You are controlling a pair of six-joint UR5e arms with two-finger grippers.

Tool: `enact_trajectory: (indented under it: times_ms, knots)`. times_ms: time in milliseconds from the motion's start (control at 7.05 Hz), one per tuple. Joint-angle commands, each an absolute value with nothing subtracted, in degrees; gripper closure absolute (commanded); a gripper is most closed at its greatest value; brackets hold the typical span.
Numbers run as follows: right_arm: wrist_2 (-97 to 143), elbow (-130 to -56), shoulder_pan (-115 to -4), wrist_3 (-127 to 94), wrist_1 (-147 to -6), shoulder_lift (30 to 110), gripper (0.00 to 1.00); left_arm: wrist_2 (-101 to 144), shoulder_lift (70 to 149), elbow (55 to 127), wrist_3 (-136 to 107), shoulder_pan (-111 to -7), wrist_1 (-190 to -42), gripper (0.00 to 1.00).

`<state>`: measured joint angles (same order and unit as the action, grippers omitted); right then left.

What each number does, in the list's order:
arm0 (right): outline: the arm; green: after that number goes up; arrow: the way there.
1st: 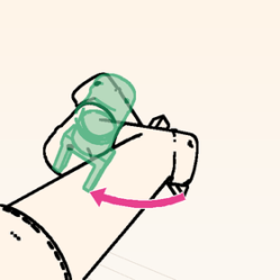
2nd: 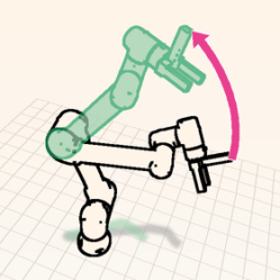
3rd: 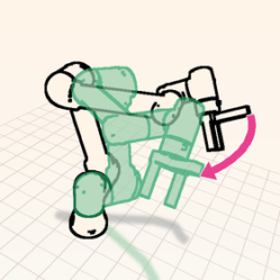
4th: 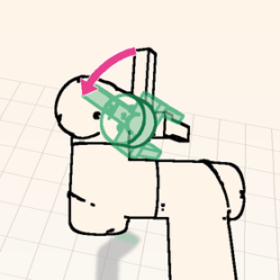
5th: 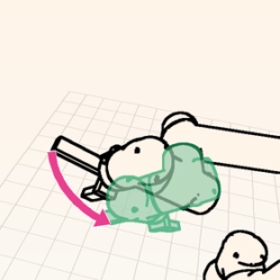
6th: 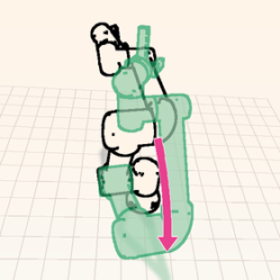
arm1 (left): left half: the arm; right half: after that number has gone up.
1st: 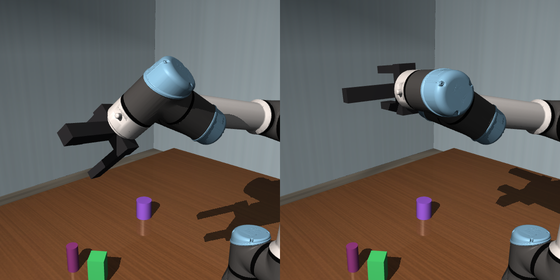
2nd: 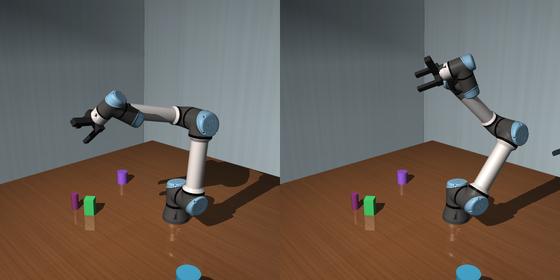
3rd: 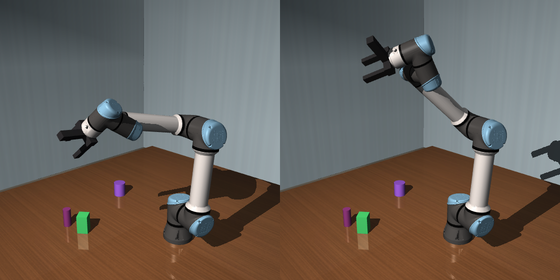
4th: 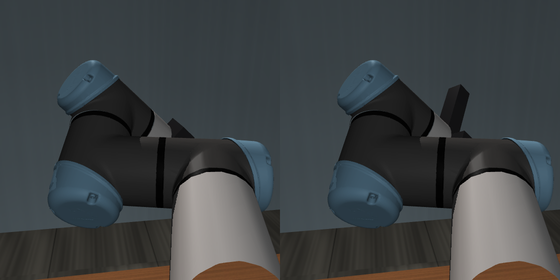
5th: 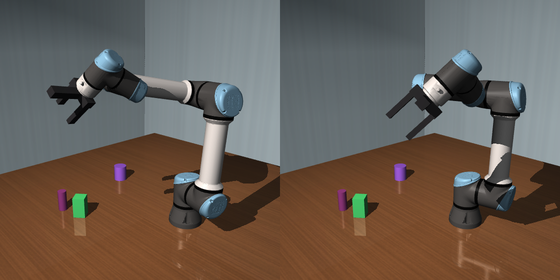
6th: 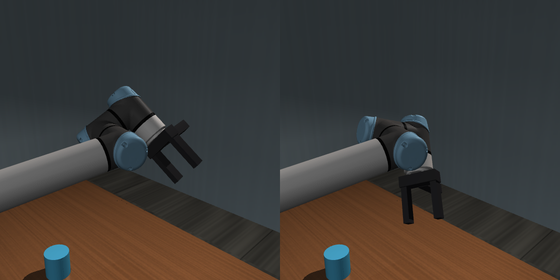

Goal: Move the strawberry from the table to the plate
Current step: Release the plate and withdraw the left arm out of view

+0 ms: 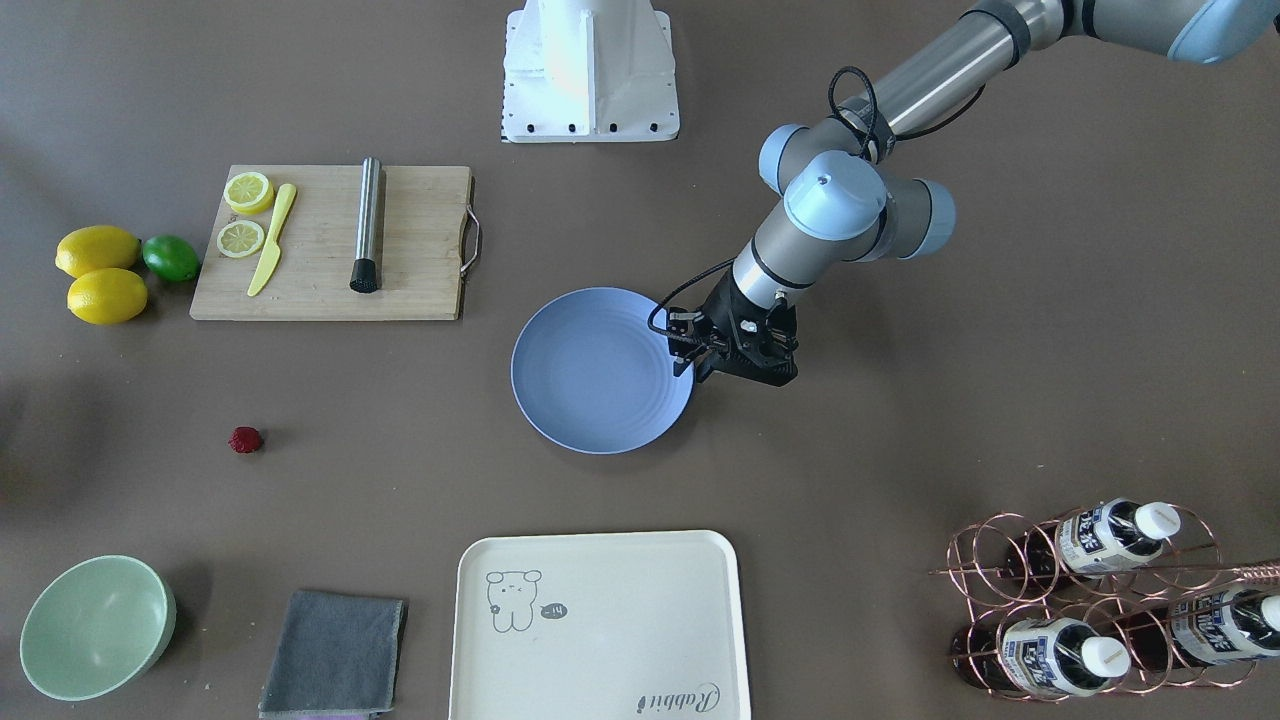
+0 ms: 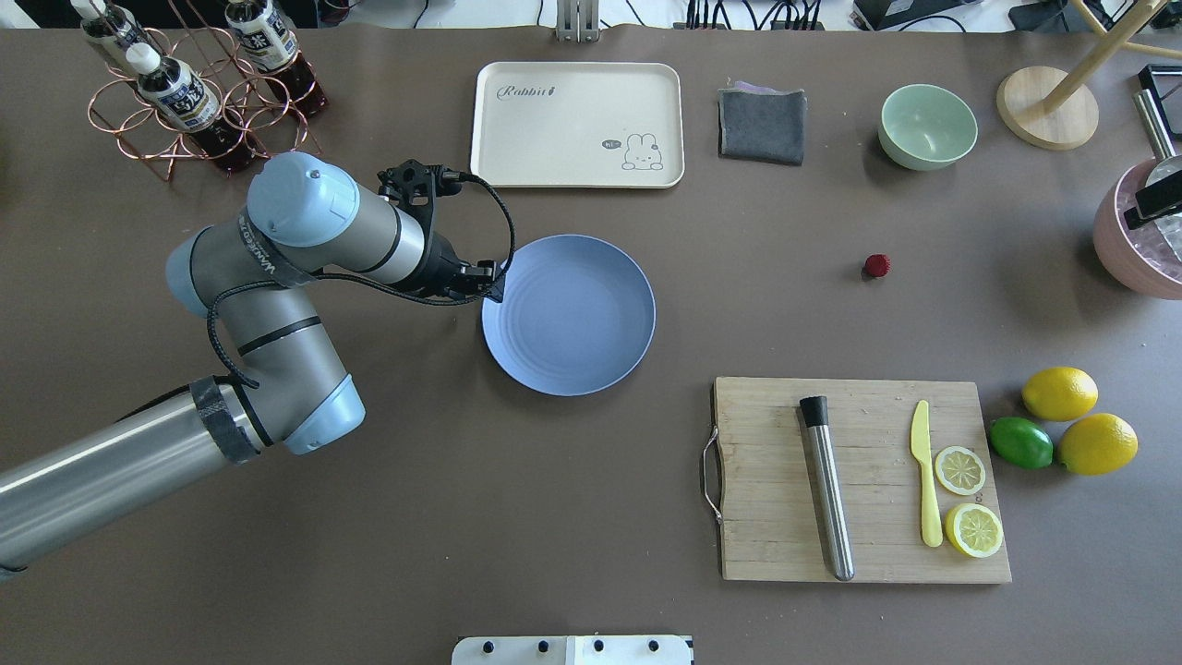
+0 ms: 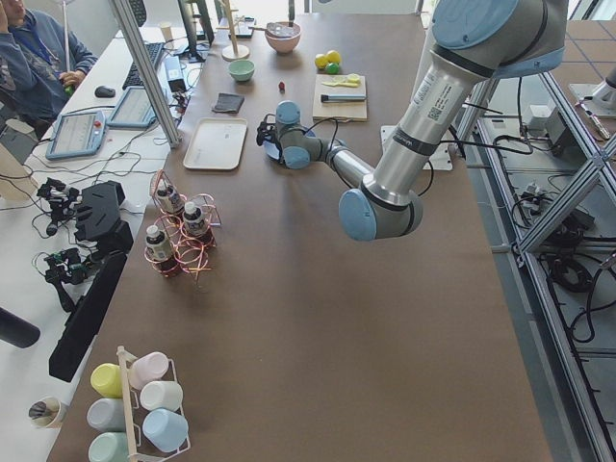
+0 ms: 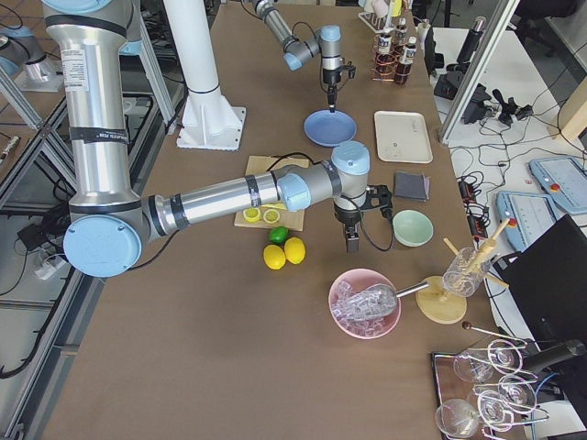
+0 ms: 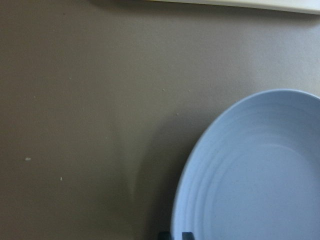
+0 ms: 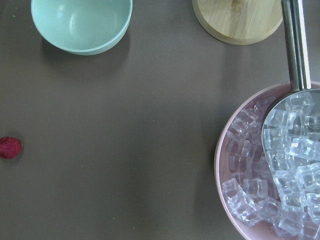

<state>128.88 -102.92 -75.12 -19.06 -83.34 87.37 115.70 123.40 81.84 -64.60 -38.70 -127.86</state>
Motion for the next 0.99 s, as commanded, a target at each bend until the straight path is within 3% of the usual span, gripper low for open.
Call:
enact_trajectory:
  times_ms: [0,426,852]
  knots:
    - [128.85,-102.75,-74.27,-19.16,-83.41,87.01,0.0,122.04,115.88,86.2,-55.45,-46.89,-126.14,0.02]
    - [128.85,-101.69,-74.0,-19.16,-83.32,86.75,0.0,126.02,105.42,93.93,-30.51,-58.58,-113.33,0.02]
    - [128.93,-101.34,-73.57,-19.16,-83.32,86.75,0.0,133.05,99.42,93.78,13.48,-77.54,-94.73,0.02]
